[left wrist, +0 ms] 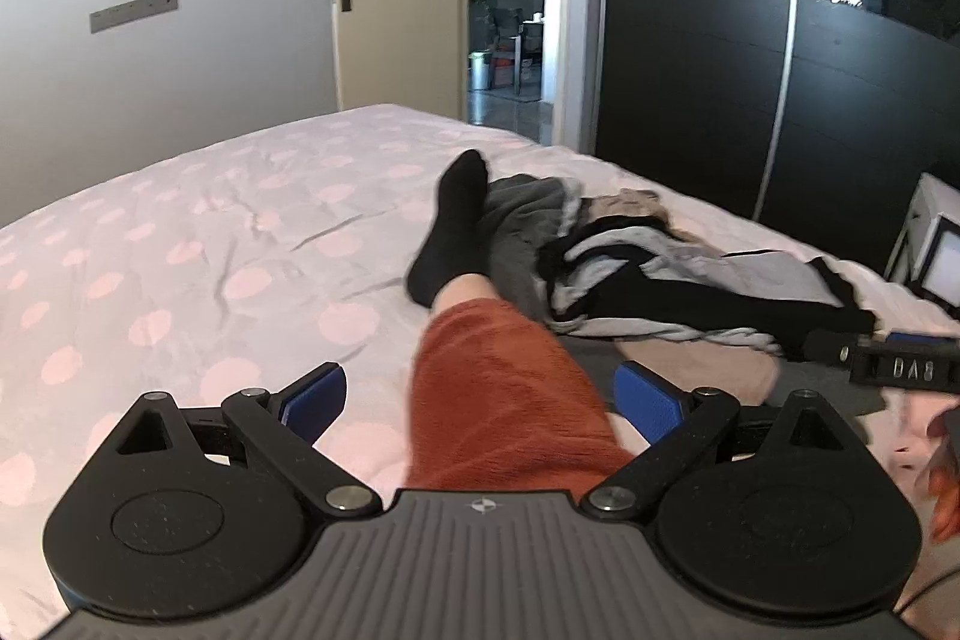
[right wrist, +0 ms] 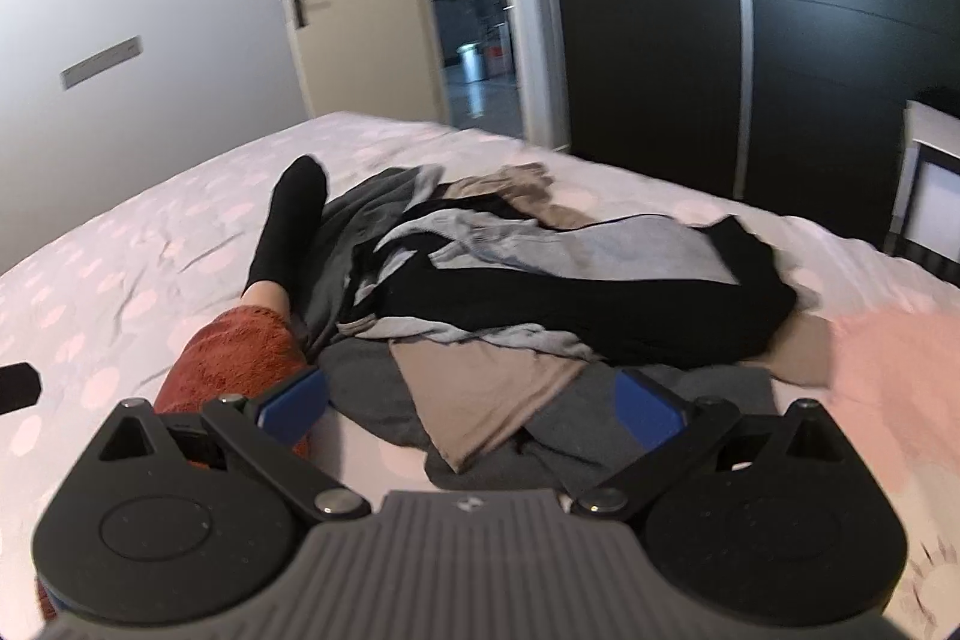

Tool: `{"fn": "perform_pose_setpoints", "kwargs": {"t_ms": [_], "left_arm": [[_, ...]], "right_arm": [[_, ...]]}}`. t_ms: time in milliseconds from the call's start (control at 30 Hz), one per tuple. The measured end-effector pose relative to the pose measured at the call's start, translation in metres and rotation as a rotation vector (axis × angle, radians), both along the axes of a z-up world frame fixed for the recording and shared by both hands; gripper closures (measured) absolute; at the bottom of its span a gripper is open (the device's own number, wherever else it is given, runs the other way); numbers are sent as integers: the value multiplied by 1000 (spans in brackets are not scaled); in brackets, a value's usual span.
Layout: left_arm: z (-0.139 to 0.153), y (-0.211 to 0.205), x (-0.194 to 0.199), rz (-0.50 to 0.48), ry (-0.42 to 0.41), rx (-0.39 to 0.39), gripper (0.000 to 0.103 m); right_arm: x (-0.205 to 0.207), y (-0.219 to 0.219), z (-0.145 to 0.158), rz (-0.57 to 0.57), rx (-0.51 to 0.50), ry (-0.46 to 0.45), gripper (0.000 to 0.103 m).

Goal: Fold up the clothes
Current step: 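Grasp the grey-and-black shirt from the pile with the right gripper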

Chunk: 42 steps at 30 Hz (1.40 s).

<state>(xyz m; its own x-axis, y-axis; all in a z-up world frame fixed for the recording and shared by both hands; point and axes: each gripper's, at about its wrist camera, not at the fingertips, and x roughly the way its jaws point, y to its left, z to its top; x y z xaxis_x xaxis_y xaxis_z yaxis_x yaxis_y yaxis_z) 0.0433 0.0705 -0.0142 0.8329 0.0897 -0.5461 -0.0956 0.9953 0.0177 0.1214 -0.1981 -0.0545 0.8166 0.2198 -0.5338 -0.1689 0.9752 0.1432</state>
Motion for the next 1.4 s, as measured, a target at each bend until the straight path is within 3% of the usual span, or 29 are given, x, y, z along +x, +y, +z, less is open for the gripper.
{"fn": "perform_pose_setpoints", "kwargs": {"t_ms": [100,233,467,800,867,900,1000,1033,1067,1200,1400], "left_arm": [[-4,16,10,27,17,16,0],[-12,43,23,89,38,14,0],[-30,90,43,200,99,11,0],[-66,129,42,289,212,33,0],[-72,138,37,312,228,27,0],[-73,141,34,322,233,25,0],[-75,152,21,354,239,16,0],[-75,156,17,365,239,12,0],[-75,159,13,376,237,6,0],[-67,169,-5,406,222,-11,0],[-49,179,-36,450,169,-38,0]], "right_arm": [[39,7,-11,59,-20,24,2],[94,19,-30,101,-44,79,13],[187,44,-59,121,-157,98,13],[280,79,-77,56,-96,157,13],[286,85,-78,40,-115,159,31],[288,88,-78,39,-116,162,33],[290,95,-67,51,-152,146,60],[289,97,-61,47,-177,136,81],[288,100,-55,39,-204,125,86],[285,103,-22,33,-244,71,90],[246,114,68,36,-254,-135,93]]}}
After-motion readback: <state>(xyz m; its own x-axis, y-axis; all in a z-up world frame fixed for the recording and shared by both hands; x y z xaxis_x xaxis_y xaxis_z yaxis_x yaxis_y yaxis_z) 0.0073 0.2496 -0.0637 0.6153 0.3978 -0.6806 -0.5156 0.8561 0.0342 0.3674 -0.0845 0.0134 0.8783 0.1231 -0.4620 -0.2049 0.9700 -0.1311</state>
